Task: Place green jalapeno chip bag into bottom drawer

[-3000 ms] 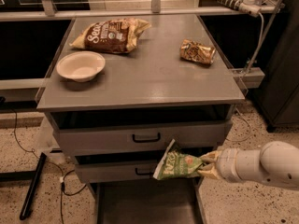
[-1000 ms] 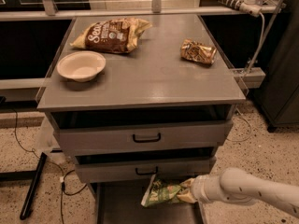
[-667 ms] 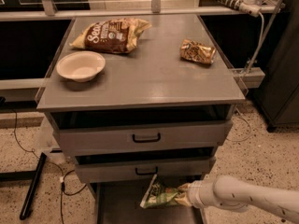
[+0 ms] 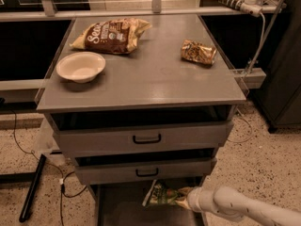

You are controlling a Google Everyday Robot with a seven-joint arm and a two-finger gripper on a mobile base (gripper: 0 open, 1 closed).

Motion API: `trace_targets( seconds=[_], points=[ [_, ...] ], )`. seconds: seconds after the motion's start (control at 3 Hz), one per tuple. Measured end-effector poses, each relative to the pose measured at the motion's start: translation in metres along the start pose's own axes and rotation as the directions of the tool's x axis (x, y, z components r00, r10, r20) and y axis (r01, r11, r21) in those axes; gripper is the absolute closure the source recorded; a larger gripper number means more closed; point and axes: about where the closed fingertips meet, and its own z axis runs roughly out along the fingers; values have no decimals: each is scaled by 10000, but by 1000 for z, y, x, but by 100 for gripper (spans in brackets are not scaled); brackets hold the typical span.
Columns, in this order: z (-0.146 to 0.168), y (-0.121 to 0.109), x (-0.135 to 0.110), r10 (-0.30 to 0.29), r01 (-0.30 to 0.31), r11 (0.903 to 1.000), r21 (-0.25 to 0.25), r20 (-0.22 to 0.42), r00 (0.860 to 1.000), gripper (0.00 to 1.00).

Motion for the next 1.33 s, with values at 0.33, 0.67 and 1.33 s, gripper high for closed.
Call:
trace_targets(
  seconds=[0.33, 0.67, 1.33],
  points=[
    [15, -17, 22, 851, -778, 9949, -634, 1212, 9890, 100],
    [15, -17, 21, 845, -773, 9950, -636, 1211, 9890, 100],
    [67, -1, 39, 488, -477, 9985, -286, 391, 9980, 100]
  ],
)
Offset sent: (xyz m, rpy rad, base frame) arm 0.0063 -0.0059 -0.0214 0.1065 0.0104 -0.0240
